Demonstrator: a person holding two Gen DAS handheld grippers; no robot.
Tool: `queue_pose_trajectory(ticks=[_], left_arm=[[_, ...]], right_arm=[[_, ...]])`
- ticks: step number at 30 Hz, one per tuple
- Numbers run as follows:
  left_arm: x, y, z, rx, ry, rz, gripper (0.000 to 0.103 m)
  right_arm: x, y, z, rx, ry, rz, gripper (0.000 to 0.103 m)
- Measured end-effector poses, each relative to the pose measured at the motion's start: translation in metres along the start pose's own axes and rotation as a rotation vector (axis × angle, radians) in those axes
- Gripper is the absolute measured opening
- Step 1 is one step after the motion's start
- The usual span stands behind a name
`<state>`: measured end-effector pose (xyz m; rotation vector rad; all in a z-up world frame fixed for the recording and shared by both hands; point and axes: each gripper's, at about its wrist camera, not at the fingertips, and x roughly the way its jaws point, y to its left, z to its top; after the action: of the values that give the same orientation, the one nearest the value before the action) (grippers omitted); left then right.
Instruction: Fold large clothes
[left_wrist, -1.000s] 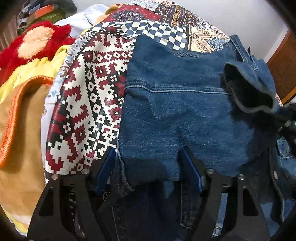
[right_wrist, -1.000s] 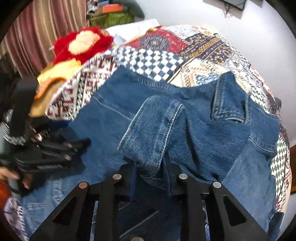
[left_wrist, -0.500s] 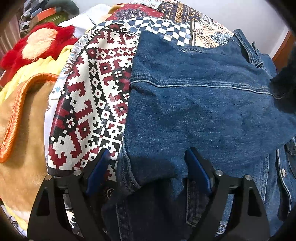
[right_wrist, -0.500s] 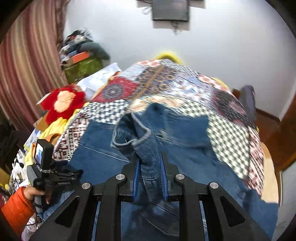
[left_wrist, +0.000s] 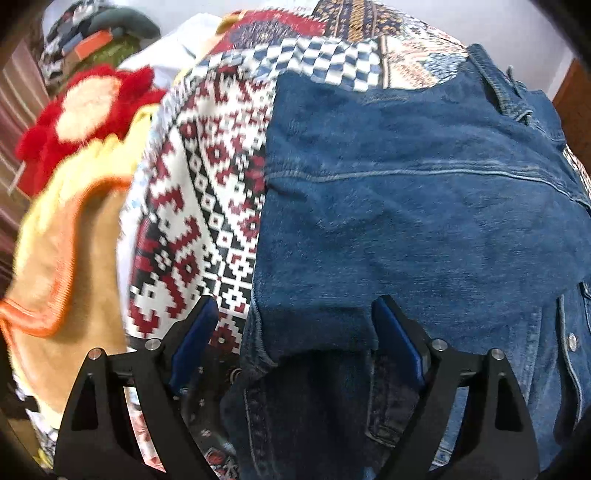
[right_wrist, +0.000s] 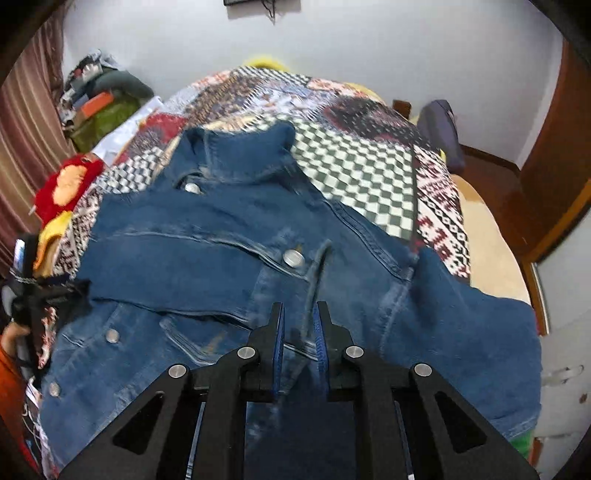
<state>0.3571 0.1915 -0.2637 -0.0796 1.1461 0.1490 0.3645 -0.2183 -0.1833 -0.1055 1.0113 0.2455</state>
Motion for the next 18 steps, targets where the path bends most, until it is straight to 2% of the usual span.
queue_pose_trajectory(ticks=[6, 11, 13, 16, 18], left_arm=[[-0.048, -0.022, 0.014, 0.031, -0.096, -0.067, 0.087], [-0.067, -0.058, 0.026, 0.089, -0.131, -0.157, 0.093], [-0.064, -0.077, 0.024, 0.123, -0.128, -0.164, 0.094], [-0.048, -0.107, 0.023, 0.188, -0.106, -0.149, 0.094], [-0.033, -0.113, 0.021, 0.213, -0.073, -0.145, 0.094]], right_arm=[[0.006, 0.009, 0.02, -0.018, 0.024, 0.065, 0.013], [0.039, 0.048, 0.037, -0.092, 0.131, 0.116, 0.013], [0.062, 0.065, 0.035, -0.149, 0.198, 0.084, 0.013], [0.087, 0.08, 0.024, -0.284, 0.247, -0.065, 0.013], [0.09, 0.081, 0.018, -0.311, 0.24, -0.065, 0.013]])
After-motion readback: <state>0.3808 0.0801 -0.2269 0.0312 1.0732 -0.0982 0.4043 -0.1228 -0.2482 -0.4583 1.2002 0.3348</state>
